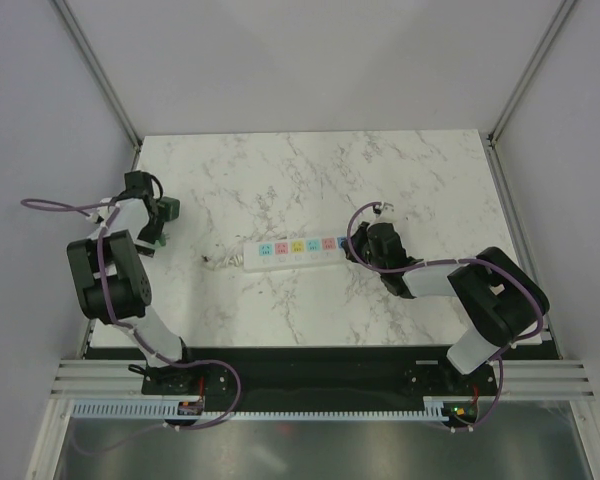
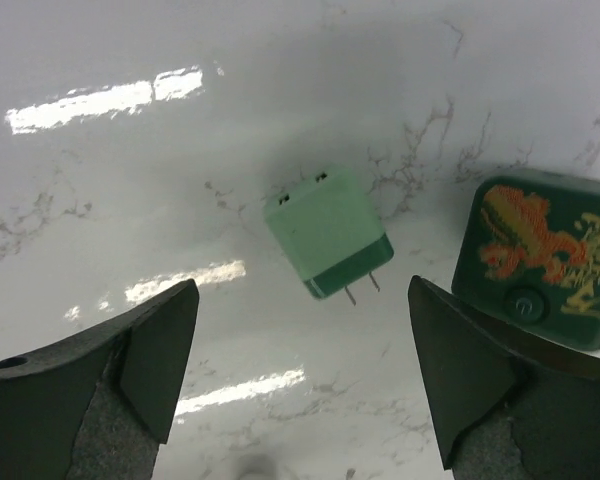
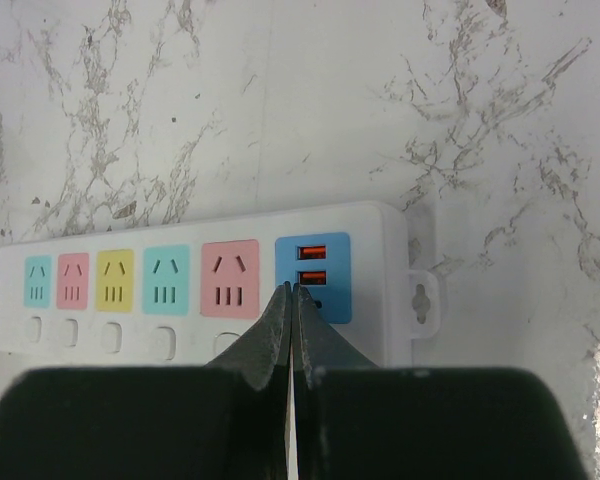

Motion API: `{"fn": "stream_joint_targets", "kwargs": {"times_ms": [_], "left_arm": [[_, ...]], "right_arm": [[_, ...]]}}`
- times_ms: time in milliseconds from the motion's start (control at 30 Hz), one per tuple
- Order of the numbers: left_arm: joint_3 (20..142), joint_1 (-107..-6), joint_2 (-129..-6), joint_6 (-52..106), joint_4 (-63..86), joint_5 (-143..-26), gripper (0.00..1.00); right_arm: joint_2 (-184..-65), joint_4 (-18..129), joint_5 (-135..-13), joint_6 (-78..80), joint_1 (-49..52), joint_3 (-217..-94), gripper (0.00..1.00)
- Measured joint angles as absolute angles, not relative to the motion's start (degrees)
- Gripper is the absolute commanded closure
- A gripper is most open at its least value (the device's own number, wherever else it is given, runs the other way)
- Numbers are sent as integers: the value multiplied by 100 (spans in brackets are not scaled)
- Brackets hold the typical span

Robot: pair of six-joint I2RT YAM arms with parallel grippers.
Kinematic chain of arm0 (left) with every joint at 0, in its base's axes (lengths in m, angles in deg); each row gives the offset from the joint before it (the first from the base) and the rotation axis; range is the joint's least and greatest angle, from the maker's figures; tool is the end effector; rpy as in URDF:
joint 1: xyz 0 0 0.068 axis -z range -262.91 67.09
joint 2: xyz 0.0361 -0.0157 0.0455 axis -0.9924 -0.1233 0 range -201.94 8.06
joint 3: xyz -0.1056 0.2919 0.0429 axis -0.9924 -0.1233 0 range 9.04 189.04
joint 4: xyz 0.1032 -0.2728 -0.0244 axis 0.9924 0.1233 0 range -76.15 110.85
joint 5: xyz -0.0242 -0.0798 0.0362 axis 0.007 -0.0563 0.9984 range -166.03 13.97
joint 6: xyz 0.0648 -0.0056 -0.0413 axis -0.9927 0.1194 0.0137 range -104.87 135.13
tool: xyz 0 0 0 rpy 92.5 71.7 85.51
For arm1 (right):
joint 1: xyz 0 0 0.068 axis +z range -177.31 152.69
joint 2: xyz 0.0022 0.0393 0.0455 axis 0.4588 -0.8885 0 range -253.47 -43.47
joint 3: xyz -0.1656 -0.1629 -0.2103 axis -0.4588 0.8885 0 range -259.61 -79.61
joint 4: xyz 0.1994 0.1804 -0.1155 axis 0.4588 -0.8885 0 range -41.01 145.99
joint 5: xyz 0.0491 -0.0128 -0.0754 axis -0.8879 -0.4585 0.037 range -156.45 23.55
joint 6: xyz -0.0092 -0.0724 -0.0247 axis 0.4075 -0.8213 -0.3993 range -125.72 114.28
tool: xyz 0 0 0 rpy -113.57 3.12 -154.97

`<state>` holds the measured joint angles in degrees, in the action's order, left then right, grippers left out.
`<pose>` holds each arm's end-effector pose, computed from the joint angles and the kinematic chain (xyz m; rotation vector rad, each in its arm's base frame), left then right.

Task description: Pull the plug off the socket

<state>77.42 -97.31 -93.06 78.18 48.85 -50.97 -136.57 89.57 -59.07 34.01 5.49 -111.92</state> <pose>0.3766 0.1253 0.1901 -1.7119 1.9537 0.3153 0.2973 0.1816 0.1419 0.2098 2.0956 0.6504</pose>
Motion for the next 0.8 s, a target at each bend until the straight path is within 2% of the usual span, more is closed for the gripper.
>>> {"fn": "stream_joint_targets", "kwargs": {"times_ms": [200,333,467,500,667,767,800], "left_arm": [[7036,-9475,-7689,7538,4977,-5497,8],[6713,-8255,-6417,7383,4966,-5255,8],[6658,-6647,-6028,7092,4835,-5122,8],[6590,-6384,-6025,7044,4815,-5113,8],[6221,-5936,-5999,6854,4800,-5047,8],[6131,-5873,-5807,6699,4800,-4892,9],[6125,-5871,-5711,6686,4798,-4851,9]], "right_arm": [[-13664,8103,-5641,3167,752,-11690,99],[-13727,7161,-5383,3018,1108,-12241,91],[-13732,6116,-5053,2872,1674,-12805,73],[-13732,5875,-4922,2841,1821,-12943,64],[-13518,4909,-4312,2647,2411,-13258,34],[-13277,4536,-4067,2443,2741,-13279,21],[-13266,4483,-4036,2384,2813,-13317,19]]}}
